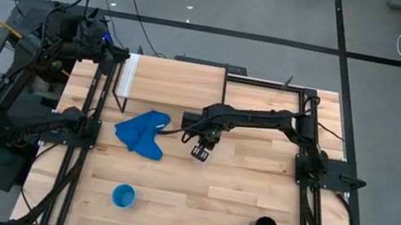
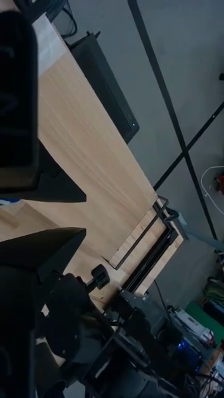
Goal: Stack small to large cups/mugs on shelf
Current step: Move the transparent mug to the middle of the table, then move the black cup to the center of the table
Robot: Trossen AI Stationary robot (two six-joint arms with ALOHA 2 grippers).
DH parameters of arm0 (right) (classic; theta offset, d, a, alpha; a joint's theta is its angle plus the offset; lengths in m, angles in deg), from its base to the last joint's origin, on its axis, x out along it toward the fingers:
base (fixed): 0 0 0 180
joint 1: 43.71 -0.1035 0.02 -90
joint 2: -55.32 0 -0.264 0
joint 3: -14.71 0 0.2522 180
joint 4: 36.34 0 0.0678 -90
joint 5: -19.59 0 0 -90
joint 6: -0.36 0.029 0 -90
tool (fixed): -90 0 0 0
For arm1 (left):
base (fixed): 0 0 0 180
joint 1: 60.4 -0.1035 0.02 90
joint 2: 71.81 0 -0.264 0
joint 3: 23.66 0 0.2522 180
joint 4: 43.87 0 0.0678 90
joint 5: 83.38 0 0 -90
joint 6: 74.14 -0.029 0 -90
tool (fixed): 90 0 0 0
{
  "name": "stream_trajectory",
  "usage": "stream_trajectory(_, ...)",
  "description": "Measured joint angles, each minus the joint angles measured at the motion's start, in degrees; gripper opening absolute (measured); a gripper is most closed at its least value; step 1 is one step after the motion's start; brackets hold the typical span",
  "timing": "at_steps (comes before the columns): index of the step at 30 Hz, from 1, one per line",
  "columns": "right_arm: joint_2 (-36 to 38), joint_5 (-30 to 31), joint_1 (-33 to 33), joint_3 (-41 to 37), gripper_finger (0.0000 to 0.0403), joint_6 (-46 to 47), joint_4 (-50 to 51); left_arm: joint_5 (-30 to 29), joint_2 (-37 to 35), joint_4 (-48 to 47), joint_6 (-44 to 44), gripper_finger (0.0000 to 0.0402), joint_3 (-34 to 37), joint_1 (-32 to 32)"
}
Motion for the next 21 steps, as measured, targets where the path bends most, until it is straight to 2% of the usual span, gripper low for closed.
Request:
stream_trajectory(11,0.6,0.2,0.8,-0.1,0.006,-0.4,-0.5,0.0,0.0,-0.1,0.0,0.0085,0.0,0.0)
stream_trajectory(21,7.8,0.2,1.5,0.0,0.0073,0.5,1.0,-1.1,0.0,-0.2,0.1,0.0096,0.0,0.0)
